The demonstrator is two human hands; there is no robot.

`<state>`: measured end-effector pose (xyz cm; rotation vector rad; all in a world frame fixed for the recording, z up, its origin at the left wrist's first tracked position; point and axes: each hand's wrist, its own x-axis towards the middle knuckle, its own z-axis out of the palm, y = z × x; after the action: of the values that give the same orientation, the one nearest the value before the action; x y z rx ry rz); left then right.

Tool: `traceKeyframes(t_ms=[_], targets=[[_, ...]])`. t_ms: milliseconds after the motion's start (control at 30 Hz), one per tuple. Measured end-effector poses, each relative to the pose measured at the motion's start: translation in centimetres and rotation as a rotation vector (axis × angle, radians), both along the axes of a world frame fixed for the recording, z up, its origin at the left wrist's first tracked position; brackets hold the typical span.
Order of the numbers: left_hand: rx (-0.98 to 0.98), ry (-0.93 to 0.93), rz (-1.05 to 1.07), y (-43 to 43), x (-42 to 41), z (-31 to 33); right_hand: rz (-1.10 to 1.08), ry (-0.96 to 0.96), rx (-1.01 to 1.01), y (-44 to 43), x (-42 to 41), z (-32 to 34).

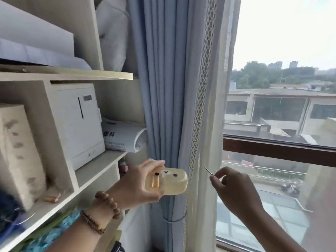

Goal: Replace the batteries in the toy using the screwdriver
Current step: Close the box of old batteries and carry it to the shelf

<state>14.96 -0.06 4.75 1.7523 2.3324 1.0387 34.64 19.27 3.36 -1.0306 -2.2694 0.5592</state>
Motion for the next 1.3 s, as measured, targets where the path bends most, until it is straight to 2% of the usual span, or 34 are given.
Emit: traceKeyframes(t_ms=[233,367,533,667,800,1033,1200,1300], targets=[[0.016,-0.008,0.298,1.2,-8.2,-2.4,0.283,-0.073,0.030,4.8,-14.9,-1.6],[0.008,-0.006,0.543,0.6,-12.1,-3.7,0.539,-0.084,0.073,6.1,-24.0,-2.2],[0.034,-0.010,0.899,-0.1,-13.7,-3.8,0.877,-0.084,0.104,5.7,-32.6,-1.2],[-0.006,-0.007,1.089,-0.6,-13.6,-4.5,1.021,-0.043,0.089,4.5,-36.4,-1.1],[-0.017,-0.016,1.214,-1.0,-12.8,-4.7,1.099,-0.012,0.067,2.7,-37.2,-1.5],[-0.015,-0.078,1.264,-1.1,-13.1,-5.0,1.143,-0.019,0.016,-0.3,-39.4,-2.8],[0.082,-0.159,1.303,-0.6,-14.8,-5.8,1.103,0.088,0.025,-1.9,-41.6,-3.9],[0.070,-0.188,1.328,-0.5,-15.9,-6.4,1.051,0.077,0.058,-2.6,-42.8,-4.5]])
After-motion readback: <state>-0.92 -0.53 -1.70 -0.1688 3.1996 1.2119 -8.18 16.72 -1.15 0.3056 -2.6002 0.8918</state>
